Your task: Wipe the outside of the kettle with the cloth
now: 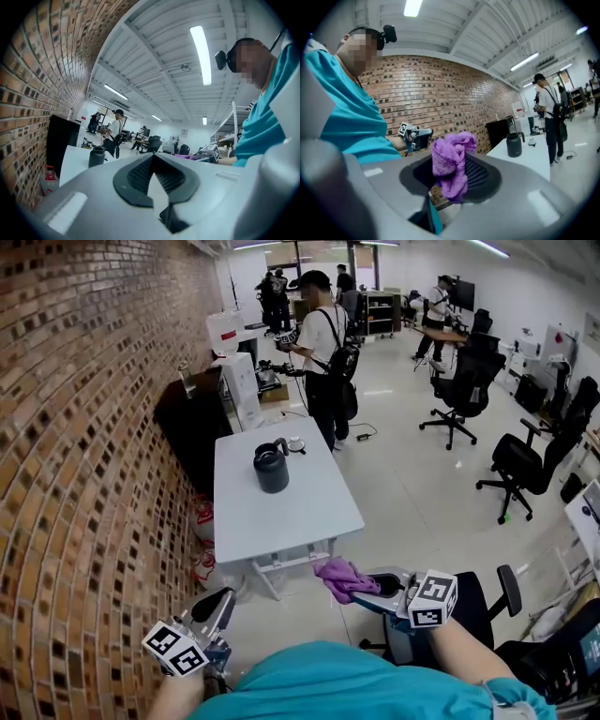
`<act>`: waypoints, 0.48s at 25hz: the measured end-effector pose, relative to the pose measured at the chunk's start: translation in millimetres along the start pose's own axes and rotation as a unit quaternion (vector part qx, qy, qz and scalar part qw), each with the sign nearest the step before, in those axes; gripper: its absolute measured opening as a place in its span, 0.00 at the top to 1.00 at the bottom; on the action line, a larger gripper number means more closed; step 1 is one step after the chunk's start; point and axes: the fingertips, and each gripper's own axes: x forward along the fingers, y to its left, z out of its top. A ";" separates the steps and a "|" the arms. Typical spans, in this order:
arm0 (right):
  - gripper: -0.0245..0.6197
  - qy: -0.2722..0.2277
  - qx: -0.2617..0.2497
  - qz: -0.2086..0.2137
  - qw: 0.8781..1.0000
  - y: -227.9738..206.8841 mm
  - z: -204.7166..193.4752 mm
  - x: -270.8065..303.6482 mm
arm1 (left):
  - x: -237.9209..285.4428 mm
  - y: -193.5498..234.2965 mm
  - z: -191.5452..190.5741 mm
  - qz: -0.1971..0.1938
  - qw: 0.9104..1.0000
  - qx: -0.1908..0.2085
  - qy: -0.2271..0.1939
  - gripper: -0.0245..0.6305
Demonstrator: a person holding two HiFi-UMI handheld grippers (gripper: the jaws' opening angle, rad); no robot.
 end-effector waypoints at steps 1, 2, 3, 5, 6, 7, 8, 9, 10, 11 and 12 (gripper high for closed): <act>0.77 0.000 0.001 0.000 1.000 5.3 -2.5 4.0 | -8.5 0.5 1.0 0.002 1.000 0.001 -0.004 0.96; 0.77 0.000 0.001 0.000 1.000 10.3 -3.6 9.0 | -17.5 1.8 2.0 0.004 1.000 0.003 -0.008 0.96; 0.77 0.000 -0.001 0.000 1.000 15.1 -3.8 15.2 | -27.2 3.7 2.9 0.007 1.000 0.006 -0.011 0.96; 0.77 0.000 -0.006 -0.002 1.000 25.4 -3.1 30.6 | -48.4 10.6 4.4 0.013 1.000 0.013 -0.015 0.96; 0.77 -0.001 -0.009 -0.004 1.000 30.6 -2.5 39.6 | -59.5 15.8 4.6 0.016 1.000 0.015 -0.016 0.96; 0.77 -0.003 -0.010 -0.008 1.000 35.5 -1.5 49.0 | -70.2 21.6 4.9 0.018 1.000 0.016 -0.016 0.96; 0.77 -0.008 -0.010 -0.014 1.000 40.1 0.3 58.2 | -80.0 27.4 5.3 0.020 1.000 0.016 -0.016 0.96; 0.77 -0.014 -0.009 -0.020 1.000 44.2 2.4 66.6 | -88.8 32.7 5.8 0.020 1.000 0.016 -0.017 0.96; 0.77 -0.021 -0.007 -0.027 0.999 47.7 4.2 73.9 | -96.6 37.5 5.6 0.020 1.000 0.015 -0.017 0.96; 0.77 -0.027 -0.004 -0.034 0.999 50.3 4.9 80.2 | -103.2 42.0 4.4 0.019 1.000 0.014 -0.017 0.96; 0.77 -0.031 -0.001 -0.043 0.999 51.4 4.6 85.8 | -108.7 46.3 2.3 0.019 1.000 0.011 -0.017 0.96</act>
